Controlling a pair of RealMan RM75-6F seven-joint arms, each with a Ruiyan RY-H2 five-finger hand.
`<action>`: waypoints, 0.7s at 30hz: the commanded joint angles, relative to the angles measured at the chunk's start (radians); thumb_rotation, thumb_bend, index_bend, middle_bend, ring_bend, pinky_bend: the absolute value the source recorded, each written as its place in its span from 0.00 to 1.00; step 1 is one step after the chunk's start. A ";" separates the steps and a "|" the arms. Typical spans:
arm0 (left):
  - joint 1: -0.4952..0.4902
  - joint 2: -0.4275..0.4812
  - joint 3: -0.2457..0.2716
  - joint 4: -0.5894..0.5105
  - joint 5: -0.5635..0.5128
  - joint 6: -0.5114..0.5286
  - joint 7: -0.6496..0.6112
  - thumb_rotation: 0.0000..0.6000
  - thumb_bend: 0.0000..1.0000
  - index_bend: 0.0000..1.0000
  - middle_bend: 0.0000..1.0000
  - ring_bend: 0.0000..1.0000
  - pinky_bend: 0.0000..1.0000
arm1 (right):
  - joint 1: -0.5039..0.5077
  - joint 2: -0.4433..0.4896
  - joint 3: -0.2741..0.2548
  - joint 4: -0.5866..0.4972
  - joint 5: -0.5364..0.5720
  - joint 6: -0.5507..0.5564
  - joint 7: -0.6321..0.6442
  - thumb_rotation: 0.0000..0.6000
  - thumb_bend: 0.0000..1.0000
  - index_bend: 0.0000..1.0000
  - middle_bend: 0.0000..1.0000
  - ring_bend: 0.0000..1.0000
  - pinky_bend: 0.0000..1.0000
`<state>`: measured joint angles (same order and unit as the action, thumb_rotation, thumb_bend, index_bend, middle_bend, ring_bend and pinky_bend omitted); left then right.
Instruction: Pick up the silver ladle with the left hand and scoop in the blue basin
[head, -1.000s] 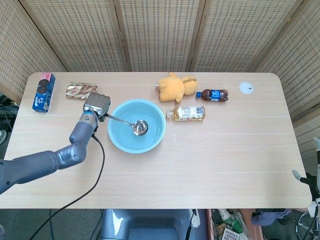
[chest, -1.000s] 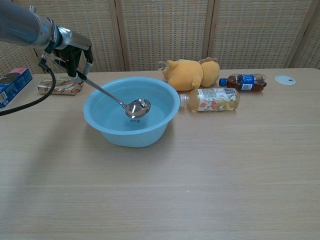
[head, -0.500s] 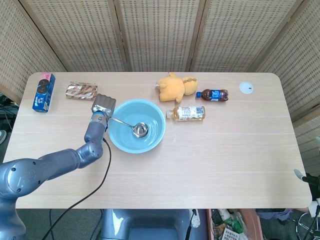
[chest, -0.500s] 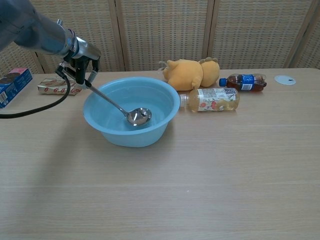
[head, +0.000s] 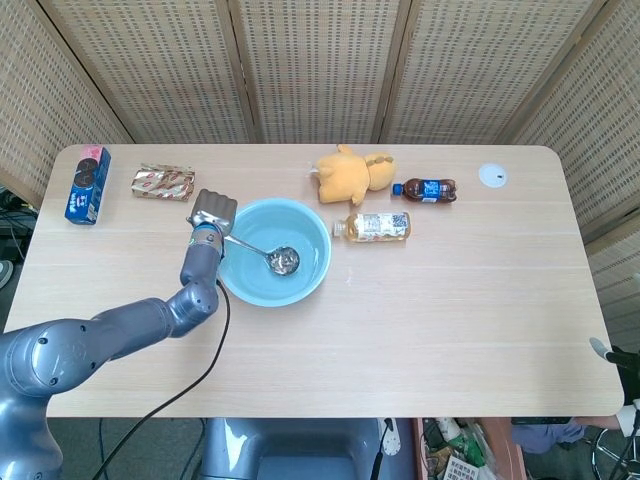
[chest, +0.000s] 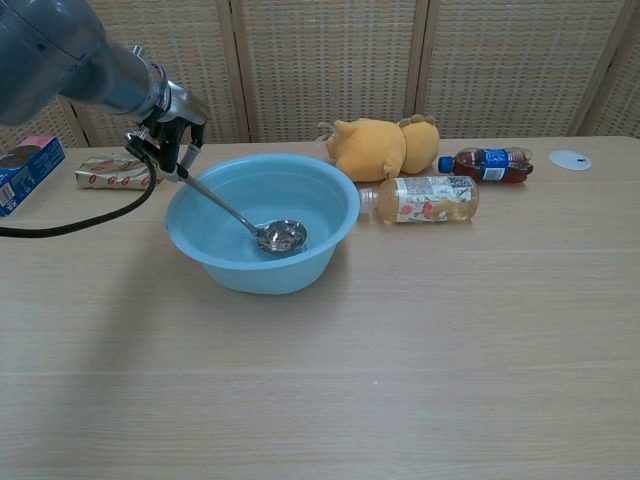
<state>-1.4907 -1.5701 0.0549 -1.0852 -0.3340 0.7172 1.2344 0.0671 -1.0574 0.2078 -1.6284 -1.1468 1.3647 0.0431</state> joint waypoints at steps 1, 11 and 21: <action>0.006 -0.003 -0.014 0.001 -0.016 0.009 0.019 1.00 0.65 0.95 1.00 1.00 1.00 | 0.000 0.001 0.000 0.000 -0.001 0.000 0.002 1.00 0.00 0.00 0.00 0.00 0.00; 0.021 0.000 -0.066 -0.009 -0.011 0.047 0.071 1.00 0.66 0.95 1.00 1.00 1.00 | -0.006 0.006 -0.001 -0.004 -0.014 0.012 0.018 1.00 0.00 0.00 0.00 0.00 0.00; 0.110 0.076 -0.156 -0.061 0.181 -0.086 -0.130 1.00 0.66 0.95 1.00 1.00 1.00 | -0.006 0.008 -0.002 -0.008 -0.011 0.010 0.017 1.00 0.00 0.00 0.00 0.00 0.00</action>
<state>-1.4016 -1.5170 -0.0813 -1.1292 -0.1818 0.6581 1.1409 0.0607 -1.0497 0.2061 -1.6360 -1.1577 1.3749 0.0603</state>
